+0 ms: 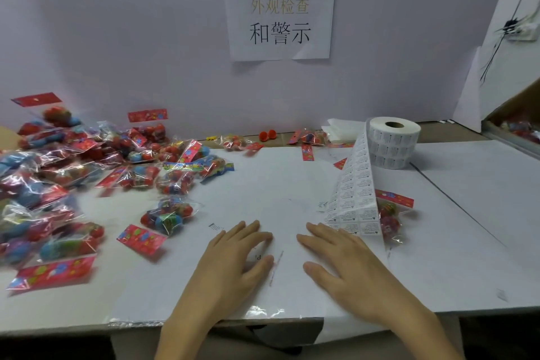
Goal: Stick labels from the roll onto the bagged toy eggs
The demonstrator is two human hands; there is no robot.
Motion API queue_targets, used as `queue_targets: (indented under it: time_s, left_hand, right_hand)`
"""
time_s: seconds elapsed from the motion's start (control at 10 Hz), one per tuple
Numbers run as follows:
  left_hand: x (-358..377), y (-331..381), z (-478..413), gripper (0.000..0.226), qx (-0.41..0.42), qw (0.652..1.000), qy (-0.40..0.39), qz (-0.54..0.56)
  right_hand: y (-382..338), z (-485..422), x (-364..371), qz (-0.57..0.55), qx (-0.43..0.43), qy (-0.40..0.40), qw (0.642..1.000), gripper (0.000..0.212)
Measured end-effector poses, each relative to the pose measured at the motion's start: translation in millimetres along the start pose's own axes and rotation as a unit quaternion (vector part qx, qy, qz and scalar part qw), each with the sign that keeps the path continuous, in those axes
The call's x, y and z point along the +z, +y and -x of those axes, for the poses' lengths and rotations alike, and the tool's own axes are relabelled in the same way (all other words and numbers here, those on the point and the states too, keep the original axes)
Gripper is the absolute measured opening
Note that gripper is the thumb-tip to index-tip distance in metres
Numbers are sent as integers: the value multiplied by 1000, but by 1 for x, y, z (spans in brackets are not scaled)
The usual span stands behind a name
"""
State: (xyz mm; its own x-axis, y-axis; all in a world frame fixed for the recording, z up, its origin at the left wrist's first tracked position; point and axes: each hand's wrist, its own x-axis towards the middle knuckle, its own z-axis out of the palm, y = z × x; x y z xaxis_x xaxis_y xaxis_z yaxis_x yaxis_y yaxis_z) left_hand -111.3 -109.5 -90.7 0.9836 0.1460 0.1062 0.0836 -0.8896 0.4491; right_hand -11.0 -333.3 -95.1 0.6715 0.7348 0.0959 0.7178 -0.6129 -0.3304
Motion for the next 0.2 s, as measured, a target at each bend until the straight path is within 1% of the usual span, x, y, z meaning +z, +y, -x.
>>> queue_targets:
  time_s: [0.1, 0.2]
  left_hand:
    - [2, -3, 0, 46, 3, 1000, 8, -1]
    - [1, -3, 0, 46, 6, 1000, 2, -15]
  right_hand:
    - [0, 2, -3, -64, -5, 14, 998, 45]
    - [-2, 5, -17, -237, 23, 36, 971, 33]
